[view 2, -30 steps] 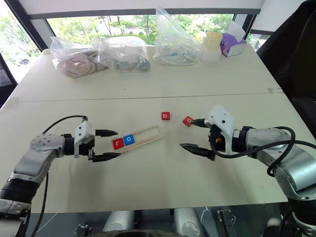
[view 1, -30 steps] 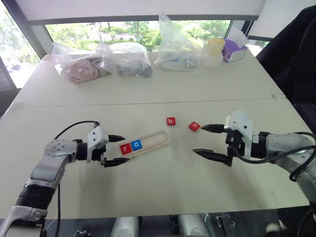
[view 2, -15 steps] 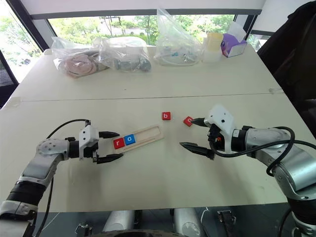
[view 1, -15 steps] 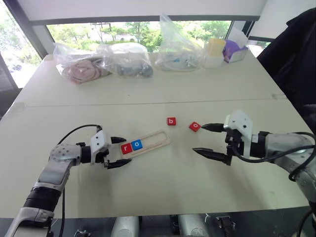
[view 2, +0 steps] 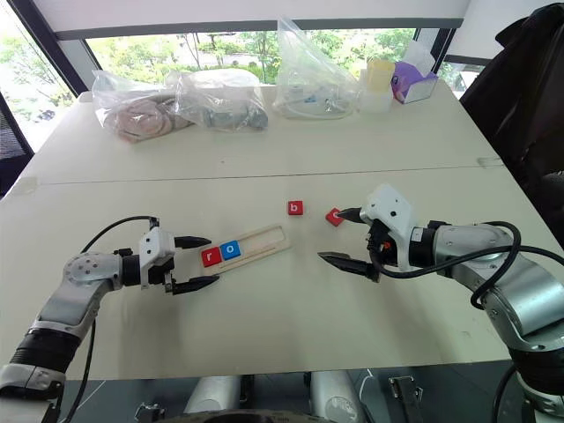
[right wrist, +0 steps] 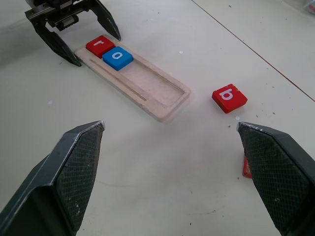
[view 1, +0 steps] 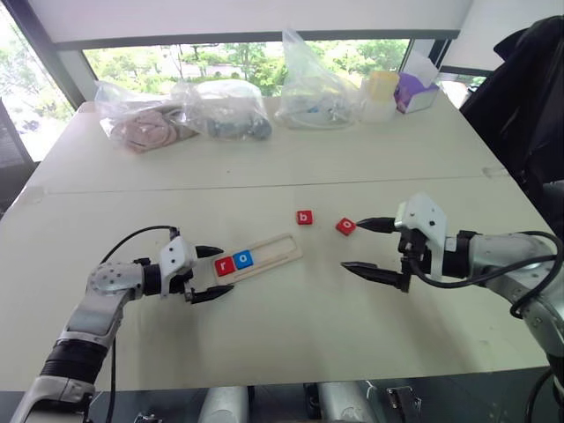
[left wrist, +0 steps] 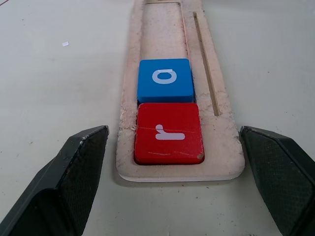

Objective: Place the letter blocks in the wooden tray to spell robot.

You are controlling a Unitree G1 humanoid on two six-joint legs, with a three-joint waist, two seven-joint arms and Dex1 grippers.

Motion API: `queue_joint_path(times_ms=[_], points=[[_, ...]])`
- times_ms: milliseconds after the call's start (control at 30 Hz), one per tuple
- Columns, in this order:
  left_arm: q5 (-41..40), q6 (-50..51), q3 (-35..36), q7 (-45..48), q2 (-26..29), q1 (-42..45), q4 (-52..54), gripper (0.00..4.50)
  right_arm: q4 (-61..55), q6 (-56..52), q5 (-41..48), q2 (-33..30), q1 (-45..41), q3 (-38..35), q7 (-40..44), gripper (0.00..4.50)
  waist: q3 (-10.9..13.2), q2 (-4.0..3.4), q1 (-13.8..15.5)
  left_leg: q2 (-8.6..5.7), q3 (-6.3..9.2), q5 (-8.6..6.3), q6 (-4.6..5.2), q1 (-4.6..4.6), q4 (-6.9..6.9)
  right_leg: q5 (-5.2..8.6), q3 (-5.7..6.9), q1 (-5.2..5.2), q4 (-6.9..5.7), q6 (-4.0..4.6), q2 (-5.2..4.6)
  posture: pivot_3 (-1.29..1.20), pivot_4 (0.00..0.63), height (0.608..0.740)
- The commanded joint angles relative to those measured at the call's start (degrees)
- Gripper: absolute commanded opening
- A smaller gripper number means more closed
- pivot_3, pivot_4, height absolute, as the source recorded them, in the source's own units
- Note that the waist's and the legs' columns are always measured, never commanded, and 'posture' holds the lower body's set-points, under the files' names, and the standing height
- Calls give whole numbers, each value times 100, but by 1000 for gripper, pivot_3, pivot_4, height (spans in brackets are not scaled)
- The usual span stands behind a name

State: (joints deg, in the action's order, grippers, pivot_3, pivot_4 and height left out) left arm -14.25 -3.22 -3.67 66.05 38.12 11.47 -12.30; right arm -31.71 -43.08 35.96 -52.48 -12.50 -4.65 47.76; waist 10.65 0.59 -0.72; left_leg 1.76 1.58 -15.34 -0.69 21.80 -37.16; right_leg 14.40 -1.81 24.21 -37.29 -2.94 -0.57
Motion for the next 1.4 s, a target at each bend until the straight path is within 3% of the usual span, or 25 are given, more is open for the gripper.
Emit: queue_joint_path(times_ms=[33, 67, 100, 433, 667, 1000, 1400], points=[[299, 105, -164, -43, 80, -199, -202, 3682, -50, 104, -20, 56, -113, -29, 19, 4500, -1, -2, 1, 0, -1, 0, 0, -3, 1, 0, -1, -2, 0, 0, 0, 0, 150, 739], [296, 121, -171, -27, 87, -208, -184, 3264, -51, 100, -26, 60, -116, -30, 14, 4500, -1, -1, 1, 0, -1, 0, 0, -7, 1, 0, -1, -6, 0, 0, -1, 0, 150, 739], [296, 137, -177, -24, 87, -208, -172, 3119, -47, 99, -32, 63, -121, -32, 15, 4500, -1, -1, -1, 2, -1, 0, 0, -13, 1, 2, -1, -12, 0, -1, 0, 0, 150, 739], [266, 265, -329, 66, 29, -119, 168, 3122, -18, 69, -76, 90, -188, -35, 12, 4500, -1, -1, -4, 4, -3, 0, 0, -31, 6, 8, -1, -27, 1, -6, -1, 0, 150, 739], [395, 376, -917, 312, -240, 257, 564, 3122, 35, 93, -125, 63, -227, -78, 9, 4500, 0, 0, 73, -3, -2, 0, 0, -21, 5, 9, -1, -32, 17, -8, -11, 0, 150, 739], [755, 7, -1640, 679, -763, 932, 205, 3122, -199, -43, -66, 51, -55, -273, -192, 4500, 1, 2, 124, -7, -4, -1, 1, -19, 4, 9, -4, -32, 21, -8, -8, 0, 150, 739], [871, 32, -1726, 621, -876, 992, 161, 3122, -299, -89, -25, 44, 69, -379, -326, 4500, 1, 2, 136, -7, -3, -2, 2, -19, 2, 13, -4, -34, 22, -15, -9, 0, 150, 739]])
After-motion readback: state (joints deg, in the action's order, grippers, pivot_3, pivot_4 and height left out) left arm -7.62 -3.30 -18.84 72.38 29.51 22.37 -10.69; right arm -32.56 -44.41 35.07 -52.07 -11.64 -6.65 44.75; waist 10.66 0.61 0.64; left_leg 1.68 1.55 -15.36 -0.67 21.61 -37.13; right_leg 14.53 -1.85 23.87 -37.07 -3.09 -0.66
